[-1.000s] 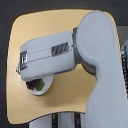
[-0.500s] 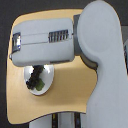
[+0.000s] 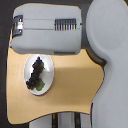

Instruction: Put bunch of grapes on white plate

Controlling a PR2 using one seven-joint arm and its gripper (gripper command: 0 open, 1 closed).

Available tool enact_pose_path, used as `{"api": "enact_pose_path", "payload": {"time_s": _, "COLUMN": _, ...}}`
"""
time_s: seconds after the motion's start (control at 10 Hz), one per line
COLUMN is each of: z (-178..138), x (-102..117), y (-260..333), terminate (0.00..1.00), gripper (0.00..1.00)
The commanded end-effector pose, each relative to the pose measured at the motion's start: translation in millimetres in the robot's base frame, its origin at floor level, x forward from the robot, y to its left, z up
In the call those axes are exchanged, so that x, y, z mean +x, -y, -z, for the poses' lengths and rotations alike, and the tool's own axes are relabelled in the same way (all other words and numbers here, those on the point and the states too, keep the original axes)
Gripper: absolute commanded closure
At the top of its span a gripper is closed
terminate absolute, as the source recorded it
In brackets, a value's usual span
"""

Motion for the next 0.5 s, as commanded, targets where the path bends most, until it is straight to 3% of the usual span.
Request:
{"api": "enact_pose_path", "payload": {"time_s": 0.0, "z": -18, "x": -11, "y": 133, "terminate": 0.00, "gripper": 0.00}}
{"api": "enact_pose_path", "payload": {"time_s": 0.4, "z": -16, "x": -25, "y": 232, "terminate": 0.00, "gripper": 0.00}}
